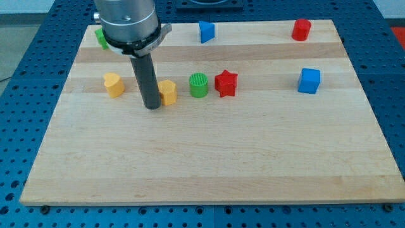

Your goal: Nudge the green star down a bit

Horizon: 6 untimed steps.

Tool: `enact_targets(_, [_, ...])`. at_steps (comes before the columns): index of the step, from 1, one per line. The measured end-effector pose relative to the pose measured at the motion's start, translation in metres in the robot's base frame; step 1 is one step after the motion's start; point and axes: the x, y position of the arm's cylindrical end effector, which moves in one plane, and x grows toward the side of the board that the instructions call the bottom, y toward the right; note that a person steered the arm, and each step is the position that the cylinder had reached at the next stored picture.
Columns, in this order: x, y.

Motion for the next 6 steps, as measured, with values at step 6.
enact_targets(6, [0.018, -0.099])
